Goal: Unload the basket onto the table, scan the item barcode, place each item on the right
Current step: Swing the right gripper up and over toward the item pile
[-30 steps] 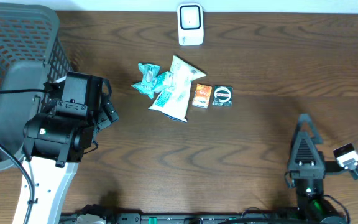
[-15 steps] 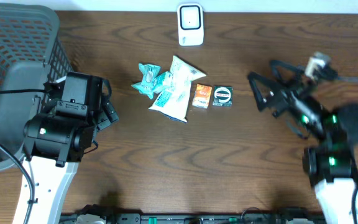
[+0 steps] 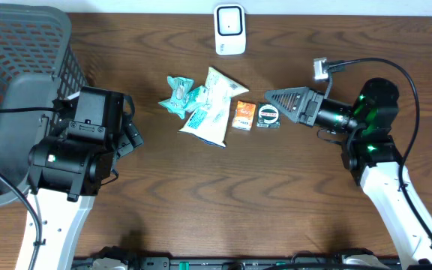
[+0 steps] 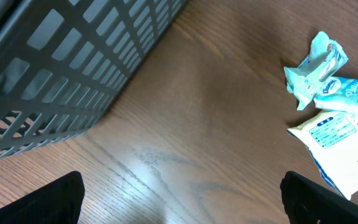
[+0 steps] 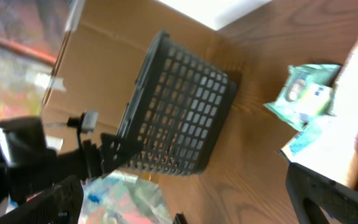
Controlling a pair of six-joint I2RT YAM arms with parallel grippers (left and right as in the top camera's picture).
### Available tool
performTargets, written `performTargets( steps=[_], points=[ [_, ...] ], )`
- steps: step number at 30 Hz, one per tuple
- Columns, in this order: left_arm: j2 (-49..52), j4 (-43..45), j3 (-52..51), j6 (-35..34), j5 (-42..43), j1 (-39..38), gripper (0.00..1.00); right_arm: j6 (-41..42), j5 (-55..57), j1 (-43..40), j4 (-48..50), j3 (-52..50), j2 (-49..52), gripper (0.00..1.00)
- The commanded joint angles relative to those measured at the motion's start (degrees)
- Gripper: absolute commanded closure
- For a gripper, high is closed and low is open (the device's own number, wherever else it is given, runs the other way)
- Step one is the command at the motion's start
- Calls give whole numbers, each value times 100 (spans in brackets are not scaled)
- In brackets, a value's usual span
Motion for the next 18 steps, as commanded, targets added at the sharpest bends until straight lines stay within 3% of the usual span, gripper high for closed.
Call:
performTargets(
  steps=[1,8,13,18],
  points=[
    [-9,-17,11,-26,-118,31,0,-249,103,138,94,114,-136,1],
    [-9,-17,11,-26,-118,31,0,101,262,184,-17,1008,-136,1],
    [-9,-17,11,-26,-118,31,0,103,223,450,-1316,2417,-138,1],
    [-9,-17,11,-26,-118,31,0,122,221,754,-1541,2730,-151,1]
  ],
)
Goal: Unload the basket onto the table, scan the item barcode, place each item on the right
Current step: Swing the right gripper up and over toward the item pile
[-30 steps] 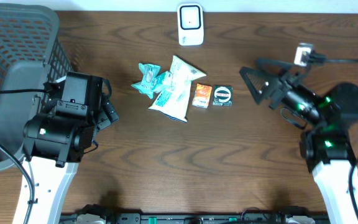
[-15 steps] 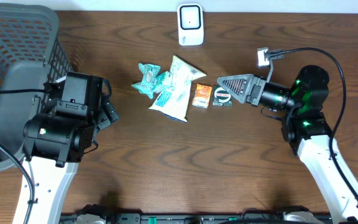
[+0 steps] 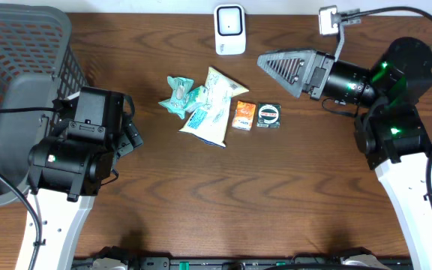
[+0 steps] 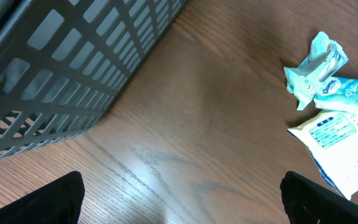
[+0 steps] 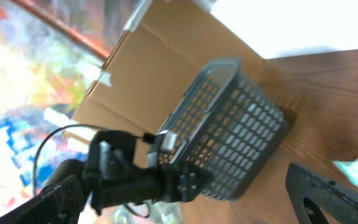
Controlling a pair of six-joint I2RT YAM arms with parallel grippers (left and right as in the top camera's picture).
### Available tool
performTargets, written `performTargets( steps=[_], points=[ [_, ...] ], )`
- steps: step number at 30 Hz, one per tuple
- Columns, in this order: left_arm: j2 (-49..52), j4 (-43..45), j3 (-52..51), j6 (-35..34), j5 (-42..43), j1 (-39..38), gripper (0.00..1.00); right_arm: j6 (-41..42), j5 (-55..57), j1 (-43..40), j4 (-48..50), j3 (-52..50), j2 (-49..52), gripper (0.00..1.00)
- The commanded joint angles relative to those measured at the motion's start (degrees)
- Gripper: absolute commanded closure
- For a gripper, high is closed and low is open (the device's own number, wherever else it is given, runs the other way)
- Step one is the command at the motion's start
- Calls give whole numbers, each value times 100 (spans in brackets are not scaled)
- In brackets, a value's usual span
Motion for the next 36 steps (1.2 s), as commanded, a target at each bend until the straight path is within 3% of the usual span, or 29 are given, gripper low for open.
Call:
performTargets(
  steps=[1,10,27,36],
  points=[
    [-9,-17,11,-26,-118,31,0,28,-13,205,-190,111,-57,1],
    [-9,-17,11,-26,-118,31,0,-175,7,393,-787,111,-55,1],
    [-9,-17,11,-26,-118,31,0,-415,-227,393,-896,111,-55,1],
    [-9,-17,11,-26,-118,31,0,-868,850,431,-1394,111,-55,1]
  ],
)
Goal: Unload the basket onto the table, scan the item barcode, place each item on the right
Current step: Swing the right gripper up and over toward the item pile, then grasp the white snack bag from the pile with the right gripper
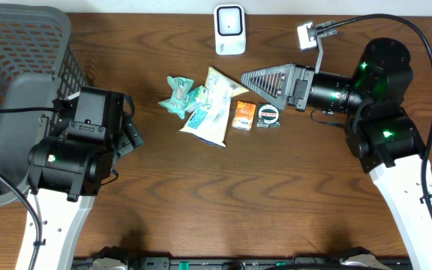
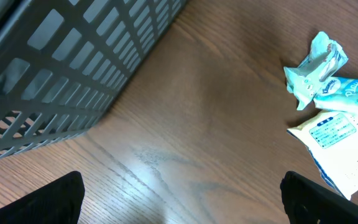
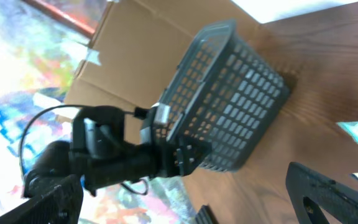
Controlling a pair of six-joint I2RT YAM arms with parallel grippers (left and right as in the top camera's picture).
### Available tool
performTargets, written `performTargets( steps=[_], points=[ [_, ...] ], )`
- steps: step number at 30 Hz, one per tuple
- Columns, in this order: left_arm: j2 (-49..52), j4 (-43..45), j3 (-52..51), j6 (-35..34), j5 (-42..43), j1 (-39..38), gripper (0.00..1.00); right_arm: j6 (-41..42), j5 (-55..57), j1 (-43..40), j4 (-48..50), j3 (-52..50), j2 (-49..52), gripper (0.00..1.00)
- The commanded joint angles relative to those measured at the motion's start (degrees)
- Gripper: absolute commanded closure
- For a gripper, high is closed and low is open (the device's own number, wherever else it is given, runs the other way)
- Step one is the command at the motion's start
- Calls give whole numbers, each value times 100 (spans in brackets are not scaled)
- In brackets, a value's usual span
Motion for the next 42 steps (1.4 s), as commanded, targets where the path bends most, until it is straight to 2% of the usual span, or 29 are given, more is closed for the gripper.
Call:
performTargets(
  steps=[1,11,14,19,24,26,40,42],
  points=[
    [-9,-20,11,-26,-118,31,0,-372,837,92,-192,83,-26,1],
    [-9,-20,11,-26,-118,31,0,-953,4175,1290,-975,83,2,1],
    [-9,-20,11,-26,-118,31,0,-973,4782,1574,-1113,85,83,1],
    [-9,-20,11,-26,-118,31,0,-1231,4959,1593,-1388,271,332,1],
    [-9,-20,11,-26,-118,31,0,-1655,5272,1543,-2618,940,789,1],
    [-9,-20,11,-26,-118,31,0,-1672,5270,1523,-2778,949,949,1],
    [-9,-20,11,-26,-118,31,0,-1932,5648,1475,-2796,911,1969,1],
    [-9,-20,11,-26,-118,31,0,-1934,5366,1410,-2647,911,2280,7]
  ],
)
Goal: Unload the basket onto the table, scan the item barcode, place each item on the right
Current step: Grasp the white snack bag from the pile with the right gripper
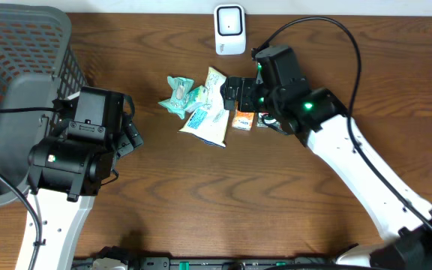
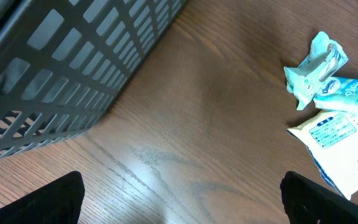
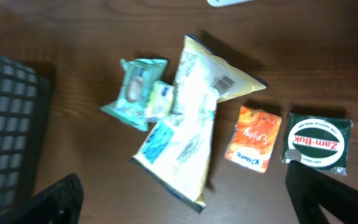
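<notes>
The white barcode scanner (image 1: 229, 30) stands at the table's back edge. In front of it lie a teal packet (image 3: 135, 90), a white snack bag (image 3: 194, 124) with a barcode near its top, an orange packet (image 3: 253, 144) and a black Zam-Buk tin (image 3: 316, 144). My right gripper (image 3: 194, 205) hangs open above these items and looks straight down on them; its fingertips (image 3: 61, 199) are empty. In the overhead view the right gripper (image 1: 237, 91) is over the bag's right edge. My left gripper (image 2: 182, 205) is open and empty over bare wood, left of the items.
A large grey mesh basket (image 1: 13, 67) fills the back left corner and shows at the left wrist view's top, basket (image 2: 73, 68). The right arm (image 1: 351, 165) stretches from the front right across the table to the items.
My right arm has reached farther left and its wrist has tipped down: its camera then faced the basket and left arm, now the items on the table. The left arm has not moved.
My right gripper first lay low just right of the tin, pointing left. It then stood raised at the back right, near the scanner. Later it pointed left above the tin. Now it faces down over the items. The items and the left arm stayed put throughout.
</notes>
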Controlling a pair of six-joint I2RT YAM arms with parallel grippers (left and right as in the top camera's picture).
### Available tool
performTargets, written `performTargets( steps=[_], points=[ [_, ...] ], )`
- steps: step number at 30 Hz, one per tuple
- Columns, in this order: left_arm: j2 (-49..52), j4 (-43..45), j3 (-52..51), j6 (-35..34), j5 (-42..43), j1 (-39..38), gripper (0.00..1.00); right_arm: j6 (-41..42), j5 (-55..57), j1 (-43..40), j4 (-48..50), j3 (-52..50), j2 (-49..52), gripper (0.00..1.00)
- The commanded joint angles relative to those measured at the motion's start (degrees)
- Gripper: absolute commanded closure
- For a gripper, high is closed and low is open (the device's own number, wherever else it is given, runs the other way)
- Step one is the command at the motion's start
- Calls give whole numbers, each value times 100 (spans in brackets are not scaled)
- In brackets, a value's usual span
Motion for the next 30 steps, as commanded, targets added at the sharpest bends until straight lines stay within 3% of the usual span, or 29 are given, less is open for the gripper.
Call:
performTargets(
  steps=[1,4,13,20,22,26,30],
  points=[
    [-9,-20,11,-26,-118,31,0,-313,-601,-153,356,92,660,16],
    [-9,-20,11,-26,-118,31,0,-573,-1241,-195,780,92,1143,16],
    [-9,-20,11,-26,-118,31,0,-457,-1241,-240,1163,90,2026,17],
    [-9,-20,11,-26,-118,31,0,-363,-1974,-227,1659,90,2736,31],
    [-9,-20,11,-26,-118,31,0,-358,-2079,-229,1727,90,2881,45],
    [-9,-20,11,-26,-118,31,0,-361,-2173,-284,1672,92,2966,99],
    [-9,-20,11,-26,-118,31,0,-417,-3005,-501,1672,92,2752,99]
  ],
)
